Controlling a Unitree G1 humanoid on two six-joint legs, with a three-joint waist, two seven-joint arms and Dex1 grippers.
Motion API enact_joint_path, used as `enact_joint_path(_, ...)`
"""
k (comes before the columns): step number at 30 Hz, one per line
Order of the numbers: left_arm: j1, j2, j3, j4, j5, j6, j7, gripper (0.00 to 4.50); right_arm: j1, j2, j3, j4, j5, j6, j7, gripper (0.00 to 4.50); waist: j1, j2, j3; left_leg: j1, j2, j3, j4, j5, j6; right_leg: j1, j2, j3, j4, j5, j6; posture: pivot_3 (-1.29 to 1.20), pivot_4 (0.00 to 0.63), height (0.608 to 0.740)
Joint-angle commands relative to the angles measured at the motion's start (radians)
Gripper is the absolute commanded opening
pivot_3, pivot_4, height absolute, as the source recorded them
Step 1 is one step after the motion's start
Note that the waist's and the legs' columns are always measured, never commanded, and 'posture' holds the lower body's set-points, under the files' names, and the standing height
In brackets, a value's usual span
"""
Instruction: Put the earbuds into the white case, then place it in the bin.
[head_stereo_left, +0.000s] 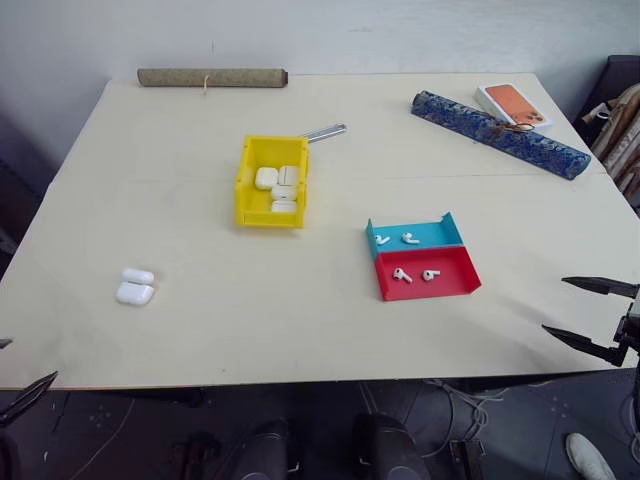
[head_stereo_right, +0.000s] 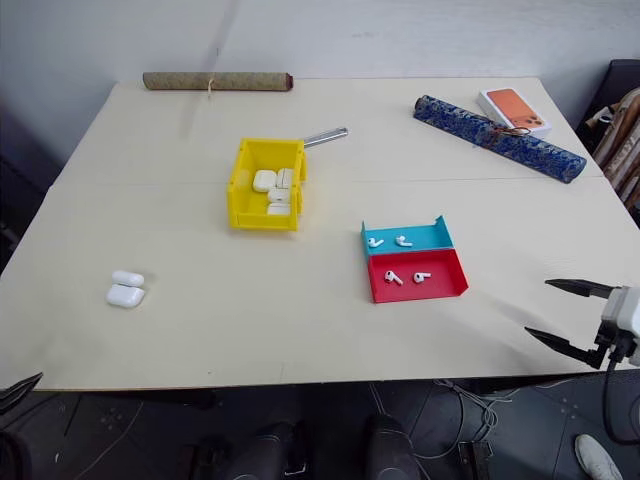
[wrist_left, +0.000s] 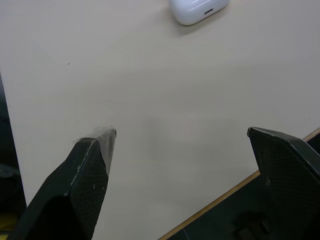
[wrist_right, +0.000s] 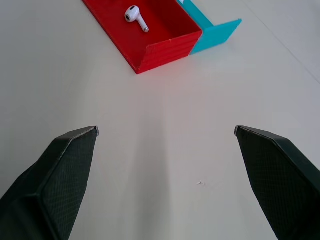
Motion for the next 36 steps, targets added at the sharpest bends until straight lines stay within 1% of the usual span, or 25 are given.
enact_joint_path(1, -0.003, 0.006, 0.018, -0.022, -0.035, 0.005, -0.003, 4.45, -0.009, -0.001, -0.004, 0.012, 0.005, -0.026, 0.025, 4.50, 0.000, 0.000, 0.000, 0.000, 0.000, 0.000, 0.000, 0.000, 0.000, 0.000, 0.000, 0.000, 0.000, 0.000, 0.000, 0.00, 0.150, 0.740)
enact_joint_path(4, -0.016, 0.004, 0.028, -0.047, -0.079, 0.057, -0.003, 4.45, -0.016, 0.014, 0.003, -0.007, 0.017, -0.013, 0.031, 4.50, 0.000, 0.000, 0.000, 0.000, 0.000, 0.000, 0.000, 0.000, 0.000, 0.000, 0.000, -0.001, 0.000, 0.000, 0.000, 0.00, 0.150, 0.740)
enact_joint_path(7, -0.024, 0.005, 0.036, -0.063, -0.100, 0.087, 0.004, 4.45, -0.024, 0.048, 0.004, -0.069, 0.041, 0.036, 0.000, 4.50, -0.001, 0.000, 0.000, 0.000, 0.000, 0.000, 0.001, 0.000, 0.000, 0.000, 0.000, -0.001, 0.001, 0.000, 0.000, 0.00, 0.150, 0.740)
enact_joint_path(9, -0.036, 0.007, 0.055, -0.070, -0.126, 0.124, 0.022, 4.45, -0.036, 0.103, -0.019, -0.161, 0.099, 0.123, -0.073, 4.50, -0.002, 0.000, 0.000, 0.000, 0.000, 0.000, 0.000, 0.000, 0.000, 0.000, 0.000, -0.001, 0.001, 0.000, 0.000, 0.00, 0.150, 0.740)
enact_joint_path(11, -0.041, 0.001, 0.077, -0.077, -0.152, 0.172, 0.042, 4.45, -0.030, 0.155, -0.023, -0.283, 0.170, 0.185, -0.072, 4.50, -0.002, 0.000, 0.000, 0.000, 0.001, 0.000, 0.001, 0.000, 0.000, 0.000, 0.000, -0.001, 0.002, 0.000, 0.000, 0.00, 0.150, 0.740)
enact_joint_path(14, -0.021, 0.000, 0.113, -0.065, -0.132, 0.223, 0.105, 4.45, 0.019, 0.220, -0.010, -0.468, 0.242, 0.247, -0.057, 4.50, 0.001, 0.000, 0.000, 0.000, 0.001, 0.000, 0.000, 0.000, 0.000, 0.000, 0.000, -0.001, 0.002, 0.000, 0.000, 0.00, 0.150, 0.740)
enact_joint_path(17, 0.012, 0.008, 0.171, -0.063, -0.135, 0.399, 0.215, 4.45, 0.046, 0.285, 0.003, -0.610, 0.284, 0.254, -0.059, 4.50, 0.002, -0.001, 0.000, 0.000, 0.001, 0.000, 0.000, -0.001, 0.000, 0.000, 0.000, -0.002, 0.002, 0.000, 0.000, 0.00, 0.150, 0.740)
enact_joint_path(19, 0.049, 0.016, 0.180, -0.093, -0.101, 0.444, 0.244, 4.45, 0.038, 0.322, 0.006, -0.643, 0.291, 0.231, -0.049, 4.50, 0.002, -0.001, 0.000, 0.000, 0.000, 0.000, 0.001, -0.001, 0.000, 0.001, 0.000, -0.002, 0.002, 0.000, 0.000, 0.00, 0.150, 0.740)
enact_joint_path(20, 0.073, 0.023, 0.183, -0.139, -0.095, 0.507, 0.259, 4.45, 0.032, 0.337, 0.011, -0.648, 0.288, 0.220, -0.042, 4.50, 0.002, -0.001, -0.001, 0.000, 0.000, 0.000, 0.001, -0.001, 0.001, 0.001, 0.000, -0.002, 0.002, 0.000, 0.000, 0.00, 0.150, 0.740)
enact_joint_path(22, 0.098, 0.035, 0.204, -0.259, -0.141, 0.698, 0.297, 4.45, 0.022, 0.365, 0.030, -0.648, 0.288, 0.193, -0.003, 4.50, 0.004, -0.004, -0.001, 0.000, 0.000, 0.000, 0.001, -0.002, 0.001, 0.001, 0.000, -0.002, 0.002, 0.000, 0.000, 0.00, 0.150, 0.740)
enact_joint_path(23, 0.103, 0.039, 0.211, -0.293, -0.156, 0.761, 0.305, 4.45, 0.021, 0.374, 0.036, -0.649, 0.287, 0.191, 0.003, 4.50, 0.006, -0.005, -0.002, 0.000, 0.000, 0.000, 0.002, -0.001, 0.001, 0.002, 0.000, -0.002, 0.003, 0.000, 0.000, 0.00, 0.150, 0.740)
enact_joint_path(26, 0.136, 0.079, 0.228, -0.442, -0.228, 1.041, 0.302, 4.45, 0.004, 0.398, 0.061, -0.640, 0.284, 0.179, 0.030, 4.50, 0.012, -0.006, -0.002, 0.000, 0.000, -0.001, 0.002, -0.001, 0.001, 0.002, 0.000, -0.002, 0.003, 0.000, 0.000, 0.00, 0.150, 0.740)
enact_joint_path(28, 0.120, 0.104, 0.239, -0.533, -0.273, 1.192, 0.316, 4.45, -0.011, 0.402, 0.067, -0.623, 0.277, 0.174, 0.028, 4.50, 0.011, -0.005, -0.001, 0.000, 0.000, -0.001, 0.002, -0.001, 0.000, 0.001, 0.000, -0.001, 0.003, 0.000, 0.000, 0.00, 0.150, 0.740)
enact_joint_path(30, 0.027, 0.159, 0.231, -0.648, -0.350, 1.381, 0.368, 4.45, -0.021, 0.399, 0.072, -0.605, 0.276, 0.180, 0.029, 4.50, 0.013, -0.005, -0.001, 0.001, 0.000, -0.001, 0.002, -0.001, 0.000, 0.001, 0.000, -0.001, 0.003, 0.000, 0.000, 0.00, 0.150, 0.740)
enact_joint_path(32, -0.051, 0.210, 0.204, -0.720, -0.375, 1.528, 0.416, 4.45, -0.021, 0.395, 0.075, -0.597, 0.279, 0.191, 0.034, 4.50, 0.019, -0.005, -0.001, 0.001, 0.000, -0.002, 0.002, 0.000, -0.002, 0.001, 0.000, -0.001, 0.004, 0.000, 0.000, 0.00, 0.150, 0.740)
enact_joint_path(34, -0.130, 0.286, 0.137, -0.762, -0.377, 1.650, 0.450, 4.45, -0.021, 0.394, 0.076, -0.596, 0.277, 0.191, 0.032, 4.50, 0.018, -0.004, -0.001, 0.001, 0.000, -0.003, 0.002, 0.001, -0.002, 0.001, 0.000, -0.001, 0.004, 0.000, 0.000, 0.00, 0.150, 0.740)
enact_joint_path(36, -0.286, 0.369, 0.002, -0.779, -0.407, 1.730, 0.486, 4.45, -0.022, 0.392, 0.079, -0.595, 0.272, 0.192, 0.027, 4.50, 0.017, -0.003, -0.001, 0.001, -0.001, -0.002, 0.001, 0.001, -0.003, 0.001, 0.001, 0.000, 0.005, 0.000, 0.000, 0.00, 0.150, 0.740)
